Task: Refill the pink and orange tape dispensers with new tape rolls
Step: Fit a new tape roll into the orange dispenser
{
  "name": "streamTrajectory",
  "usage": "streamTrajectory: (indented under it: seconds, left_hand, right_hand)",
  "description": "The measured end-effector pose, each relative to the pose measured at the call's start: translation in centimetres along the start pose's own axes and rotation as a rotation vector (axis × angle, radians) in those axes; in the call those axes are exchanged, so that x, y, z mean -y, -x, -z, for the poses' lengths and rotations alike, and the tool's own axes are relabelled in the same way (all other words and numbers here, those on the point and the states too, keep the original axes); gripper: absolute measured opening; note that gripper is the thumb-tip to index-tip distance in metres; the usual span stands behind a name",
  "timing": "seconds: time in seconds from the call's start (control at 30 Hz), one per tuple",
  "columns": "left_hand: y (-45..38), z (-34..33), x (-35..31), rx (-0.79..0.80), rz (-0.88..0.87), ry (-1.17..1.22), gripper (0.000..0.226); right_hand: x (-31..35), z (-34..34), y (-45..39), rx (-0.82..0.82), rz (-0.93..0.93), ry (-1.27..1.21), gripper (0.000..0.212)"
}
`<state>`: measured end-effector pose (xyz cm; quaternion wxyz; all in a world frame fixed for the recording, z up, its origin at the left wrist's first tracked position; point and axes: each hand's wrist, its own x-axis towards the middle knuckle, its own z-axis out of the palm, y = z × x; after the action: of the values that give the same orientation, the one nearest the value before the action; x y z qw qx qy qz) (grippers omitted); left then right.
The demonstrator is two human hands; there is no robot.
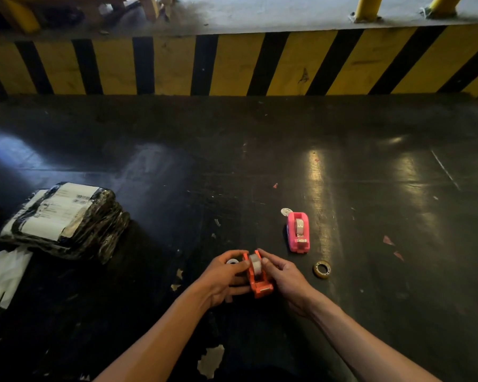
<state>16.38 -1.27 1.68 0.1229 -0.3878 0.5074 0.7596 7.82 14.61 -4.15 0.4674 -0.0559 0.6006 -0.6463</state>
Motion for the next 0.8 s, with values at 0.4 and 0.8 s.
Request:
streamTrajectory:
  seconds: [0.4, 0.8]
  left_hand:
    - [0.1, 1.1, 3.8, -0.13, -0.412, -0.57, 0.063]
    - [-0.5, 0.8, 6.2, -0.056, -0.825, -1.23, 0.05]
  right_hand:
    - [-0.4, 1.4, 3.0, 0.018, 0.295, 0.85, 0.056]
    - [-1.1, 3.7, 3.7, 0.133, 0.163, 0.981, 0.065]
